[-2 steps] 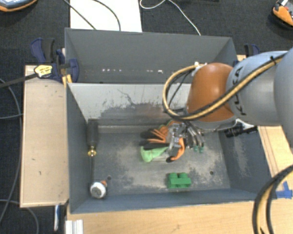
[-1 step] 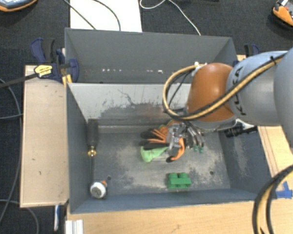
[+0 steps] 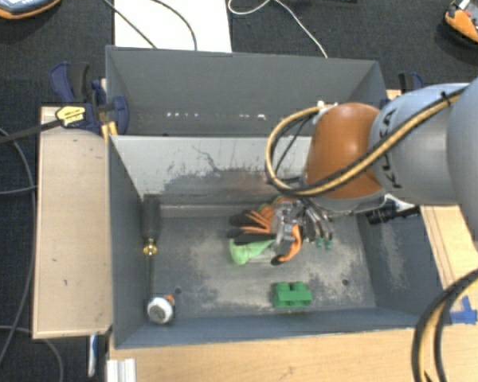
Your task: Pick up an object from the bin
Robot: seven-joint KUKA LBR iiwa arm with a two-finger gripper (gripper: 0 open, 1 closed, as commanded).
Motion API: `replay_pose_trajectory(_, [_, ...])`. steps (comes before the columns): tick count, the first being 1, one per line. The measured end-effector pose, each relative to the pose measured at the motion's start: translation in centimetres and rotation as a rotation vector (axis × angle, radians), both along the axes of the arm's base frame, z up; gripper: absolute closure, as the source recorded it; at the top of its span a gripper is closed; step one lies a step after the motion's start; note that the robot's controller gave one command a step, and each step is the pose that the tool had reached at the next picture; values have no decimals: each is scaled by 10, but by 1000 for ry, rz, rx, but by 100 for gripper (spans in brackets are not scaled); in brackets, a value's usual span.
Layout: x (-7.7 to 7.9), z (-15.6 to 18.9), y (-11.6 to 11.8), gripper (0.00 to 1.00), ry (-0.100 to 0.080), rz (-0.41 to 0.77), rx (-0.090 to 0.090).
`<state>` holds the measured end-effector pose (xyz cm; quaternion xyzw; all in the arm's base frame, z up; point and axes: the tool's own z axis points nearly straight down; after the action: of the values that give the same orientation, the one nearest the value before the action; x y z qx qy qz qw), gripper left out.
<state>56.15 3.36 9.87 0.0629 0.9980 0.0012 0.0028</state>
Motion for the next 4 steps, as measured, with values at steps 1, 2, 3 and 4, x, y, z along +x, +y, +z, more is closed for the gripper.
replay_pose_trajectory(1, [7, 31, -18, 100, -4, 51, 0])
replay_pose_trajectory(2, [7, 31, -18, 100, -4, 51, 0])
replay_pose_trajectory(3, [-9, 85, -33, 100, -13, 59, -1])
replay_pose_trajectory(4, [1, 79, -35, 100, -10, 57, 0])
